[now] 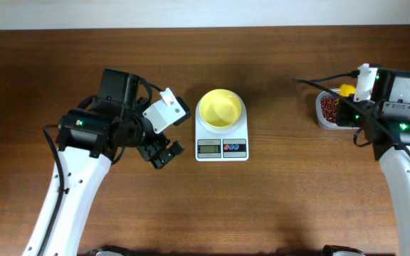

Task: Scoop item into bowl and weigh 50g on scale
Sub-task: 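Move the held yellow scoop with the right gripper to the bean container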

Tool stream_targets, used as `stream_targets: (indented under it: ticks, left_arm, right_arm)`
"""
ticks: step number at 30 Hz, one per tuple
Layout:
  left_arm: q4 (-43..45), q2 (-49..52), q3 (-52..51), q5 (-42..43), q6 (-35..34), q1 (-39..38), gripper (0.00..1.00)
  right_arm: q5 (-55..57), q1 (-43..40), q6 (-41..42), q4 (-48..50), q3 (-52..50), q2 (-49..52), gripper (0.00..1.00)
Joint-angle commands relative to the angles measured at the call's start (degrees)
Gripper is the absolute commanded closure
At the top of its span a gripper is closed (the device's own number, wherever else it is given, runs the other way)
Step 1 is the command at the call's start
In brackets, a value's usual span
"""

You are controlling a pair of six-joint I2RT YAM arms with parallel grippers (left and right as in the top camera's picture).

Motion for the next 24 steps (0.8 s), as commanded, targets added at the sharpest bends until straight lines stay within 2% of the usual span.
stream_targets:
  ticks: [1, 6, 11, 14, 18, 24]
  left_arm:
    - [-0.1, -0.2, 0.0, 0.0, 0.5, -0.2, 0.01]
    - [-0.1, -0.2, 0.0, 0.0, 0.5, -0.2, 0.01]
    - [-0.1, -0.2, 0.0, 0.0, 0.5, -0.2, 0.01]
    - [-0.1, -0.2, 0.0, 0.0, 0.5, -0.2, 0.01]
    - [-0.1, -0.2, 0.0, 0.0, 0.5, -0.2, 0.01]
    - [-0.1, -0.2, 0.0, 0.0, 0.5, -0.2, 0.01]
  right_arm:
    - [8.5, -0.4, -6.1, -0.1, 1.5, 2.7, 0.96]
    - [15.7, -0.4, -10.0, 1.2, 1.5, 13.8, 0.96]
    - [14.5, -0.4, -9.2, 3.6, 1.5, 20.2, 0.96]
    - [6.6, -0.4, -8.1, 2.9, 1.5, 20.5, 0.96]
    - [-1.1, -1.0, -1.8, 2.5, 1.5, 20.5, 0.96]
    - [-16.4, -8.5, 2.4, 2.3, 1.5, 20.5, 0.96]
